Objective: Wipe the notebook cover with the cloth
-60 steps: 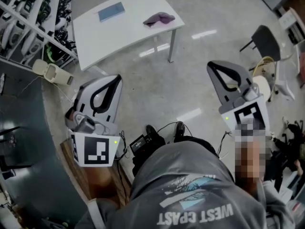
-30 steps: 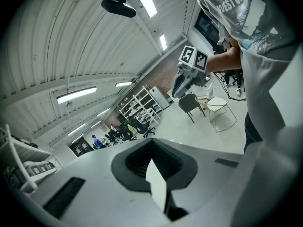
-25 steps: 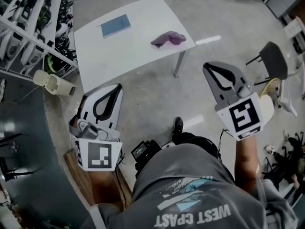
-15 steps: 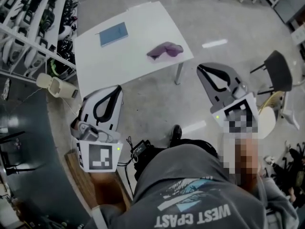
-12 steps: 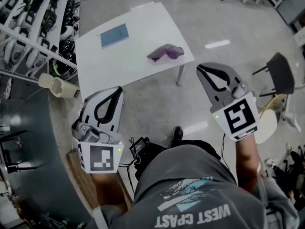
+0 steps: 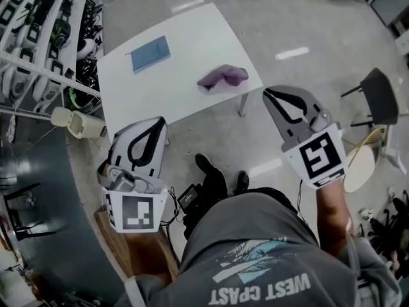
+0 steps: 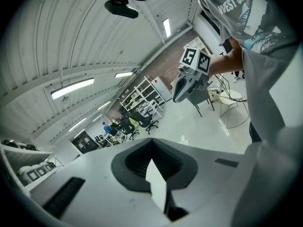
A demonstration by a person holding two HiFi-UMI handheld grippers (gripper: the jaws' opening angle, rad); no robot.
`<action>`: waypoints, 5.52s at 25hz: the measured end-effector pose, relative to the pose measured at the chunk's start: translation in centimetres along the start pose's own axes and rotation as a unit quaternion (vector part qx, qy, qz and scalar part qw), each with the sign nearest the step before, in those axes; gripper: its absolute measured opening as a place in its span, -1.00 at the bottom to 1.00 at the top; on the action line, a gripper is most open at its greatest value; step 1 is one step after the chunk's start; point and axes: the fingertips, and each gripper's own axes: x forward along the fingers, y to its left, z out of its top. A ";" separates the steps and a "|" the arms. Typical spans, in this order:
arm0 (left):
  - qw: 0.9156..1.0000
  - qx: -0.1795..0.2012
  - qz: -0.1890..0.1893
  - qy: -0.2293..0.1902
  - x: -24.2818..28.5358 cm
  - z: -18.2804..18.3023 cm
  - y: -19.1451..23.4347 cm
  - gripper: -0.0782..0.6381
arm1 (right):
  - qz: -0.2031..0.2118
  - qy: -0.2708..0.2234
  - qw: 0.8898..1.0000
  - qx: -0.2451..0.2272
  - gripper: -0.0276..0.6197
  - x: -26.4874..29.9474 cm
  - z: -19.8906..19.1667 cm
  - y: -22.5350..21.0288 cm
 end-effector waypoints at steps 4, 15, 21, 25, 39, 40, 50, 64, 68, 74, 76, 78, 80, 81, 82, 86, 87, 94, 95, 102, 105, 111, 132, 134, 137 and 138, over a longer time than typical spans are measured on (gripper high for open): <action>1.000 0.002 -0.011 -0.024 2.4 -1.4 2.4 -0.78 | -0.021 0.015 1.000 0.004 -0.82 1.9 0.4 -1.2; 0.997 0.001 -0.043 -0.070 6.6 -8.5 10.8 -0.78 | -0.066 0.056 0.996 0.017 -0.82 11.2 3.9 -3.2; 0.994 -0.001 -0.056 -0.089 7.9 -11.2 13.9 -0.78 | -0.084 0.072 0.994 0.024 -0.82 14.7 5.2 -3.9; 0.994 -0.006 -0.065 -0.086 8.5 -12.3 14.3 -0.78 | -0.080 0.084 0.993 0.027 -0.82 15.7 4.8 -3.7; 0.998 -0.035 -0.049 -0.023 12.9 -15.7 16.4 -0.78 | -0.005 0.095 0.995 0.036 -0.82 23.7 0.9 -6.7; 0.998 -0.039 -0.049 -0.018 13.3 -15.8 16.5 -0.78 | 0.001 0.096 0.995 0.037 -0.82 24.2 0.5 -7.0; 0.993 -0.081 -0.082 0.028 18.9 -19.8 14.4 -0.78 | 0.072 0.148 0.983 0.080 -0.72 30.7 -7.7 -6.6; 0.978 -0.138 -0.130 0.084 22.3 -26.4 9.2 -0.78 | 0.174 0.275 0.934 0.146 -0.14 35.8 -22.3 0.6; 0.976 -0.147 -0.135 0.091 22.8 -27.2 8.2 -0.78 | 0.187 0.290 0.928 0.142 -0.09 36.4 -24.0 1.9; 0.972 -0.159 -0.140 0.097 22.9 -28.0 7.0 -0.78 | 0.183 0.304 0.926 0.129 -0.09 37.1 -25.5 2.7; 0.972 -0.161 -0.141 0.097 22.9 -28.0 6.8 -0.78 | 0.178 0.307 0.926 0.125 -0.09 37.1 -25.8 2.6; 0.972 -0.162 -0.141 0.097 22.9 -28.2 6.7 -0.78 | 0.175 0.314 0.925 0.122 -0.10 37.1 -26.2 2.6; 0.972 -0.163 -0.142 0.098 22.8 -28.5 6.7 -0.78 | 0.170 0.319 0.924 0.120 -0.19 37.2 -26.6 2.7; 0.972 -0.163 -0.142 0.098 22.7 -28.6 6.8 -0.78 | 0.166 0.321 0.925 0.119 -0.27 37.3 -26.8 2.6; 0.971 -0.163 -0.141 0.099 22.6 -28.8 6.9 -0.78 | 0.162 0.323 0.925 0.117 -0.38 37.3 -27.0 2.6; 0.972 -0.162 -0.138 0.098 22.2 -28.9 7.1 -0.78 | 0.150 0.324 0.928 0.109 -0.65 37.2 -27.4 2.4; 0.972 -0.162 -0.137 0.097 22.1 -28.9 7.2 -0.78 | 0.149 0.324 0.928 0.107 -0.66 37.1 -27.4 2.3; 0.976 -0.159 -0.116 0.090 20.1 -29.1 8.5 -0.78 | 0.128 0.312 0.937 0.096 -0.68 37.0 -25.2 1.4; 0.977 -0.157 -0.111 0.087 19.7 -29.1 8.8 -0.78 | 0.124 0.306 0.939 0.092 -0.68 37.1 -24.5 1.2; 0.983 -0.152 -0.073 0.074 15.5 -29.1 11.6 -0.78 | 0.101 0.268 0.956 0.068 -0.68 37.3 -17.9 0.8; 0.986 -0.147 -0.050 0.061 13.4 -29.0 13.2 -0.78 | 0.089 0.249 0.963 0.050 -0.68 37.6 -14.3 0.4; 0.990 -0.135 0.006 0.030 8.7 -28.6 16.8 -0.78 | 0.060 0.205 0.977 0.005 -0.68 38.3 -6.6 -0.1; 0.977 -0.158 0.091 0.111 1.4 -34.9 21.9 -0.78 | 0.144 0.107 0.981 -0.078 -0.68 52.5 4.5 6.9; 0.972 -0.170 0.092 0.131 1.8 -36.3 21.5 -0.78 | 0.166 0.106 0.977 -0.083 -0.68 55.4 4.0 8.2; 0.964 -0.193 0.090 0.157 2.6 -38.3 20.8 -0.78 | 0.200 0.112 0.969 -0.087 -0.68 59.8 2.8 10.7; 0.961 -0.202 0.090 0.164 2.9 -38.8 20.6 -0.79 | 0.211 0.113 0.967 -0.089 -0.68 61.3 2.4 11.7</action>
